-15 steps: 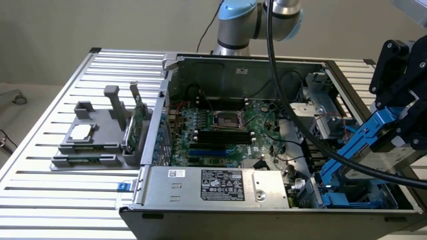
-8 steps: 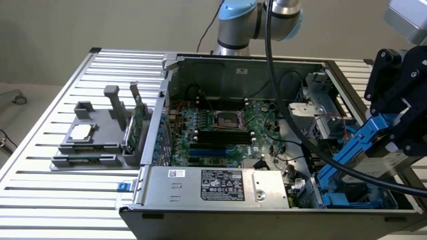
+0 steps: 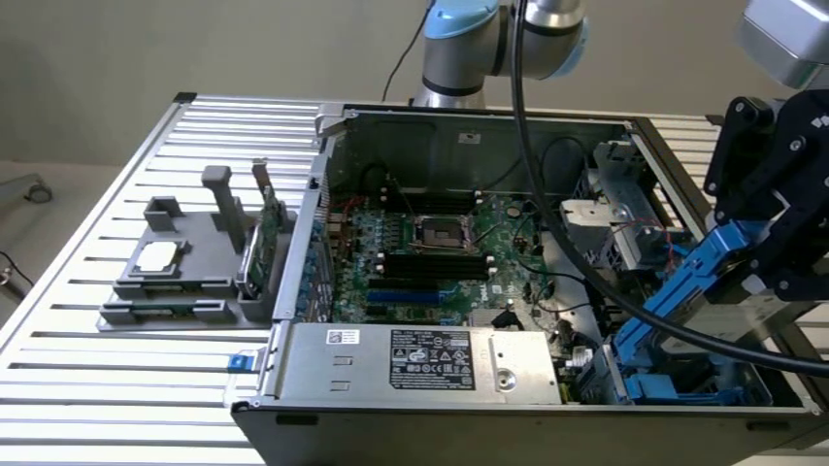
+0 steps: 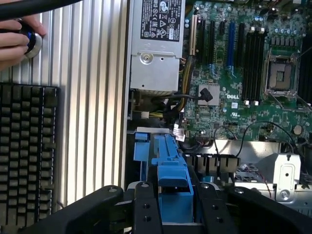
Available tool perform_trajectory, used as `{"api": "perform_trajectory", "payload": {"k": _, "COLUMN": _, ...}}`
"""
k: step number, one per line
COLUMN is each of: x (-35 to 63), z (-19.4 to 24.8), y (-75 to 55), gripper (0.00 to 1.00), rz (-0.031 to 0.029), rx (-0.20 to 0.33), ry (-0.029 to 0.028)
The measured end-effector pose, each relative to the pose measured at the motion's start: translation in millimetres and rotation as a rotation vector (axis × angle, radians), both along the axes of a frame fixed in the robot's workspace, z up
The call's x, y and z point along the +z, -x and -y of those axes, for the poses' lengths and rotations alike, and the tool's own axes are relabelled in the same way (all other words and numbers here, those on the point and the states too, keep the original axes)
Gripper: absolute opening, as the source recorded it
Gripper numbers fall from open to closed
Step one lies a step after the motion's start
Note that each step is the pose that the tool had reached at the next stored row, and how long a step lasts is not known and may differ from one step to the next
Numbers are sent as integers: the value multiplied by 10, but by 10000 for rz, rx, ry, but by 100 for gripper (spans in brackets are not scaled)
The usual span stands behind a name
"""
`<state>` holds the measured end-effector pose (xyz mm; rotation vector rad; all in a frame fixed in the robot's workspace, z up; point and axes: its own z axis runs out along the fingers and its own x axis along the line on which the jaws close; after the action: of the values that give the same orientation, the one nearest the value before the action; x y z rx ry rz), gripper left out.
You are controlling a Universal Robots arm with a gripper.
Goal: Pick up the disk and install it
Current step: 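Insert the disk into the insertion slot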
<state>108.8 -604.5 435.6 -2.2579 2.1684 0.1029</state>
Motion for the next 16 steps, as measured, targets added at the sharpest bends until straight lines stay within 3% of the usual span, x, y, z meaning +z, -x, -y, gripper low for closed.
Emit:
{"api": "perform_trajectory", "payload": {"k": 9, "x": -5, "z": -5, "y": -4, "gripper": 33, "rz": 0, "rx": -134, "ry": 84}}
{"api": "perform_trajectory", "payload": {"k": 16, "x": -19, "z": -6, "y": -5, "gripper": 33, "rz": 0, "rx": -269, "ry": 99}}
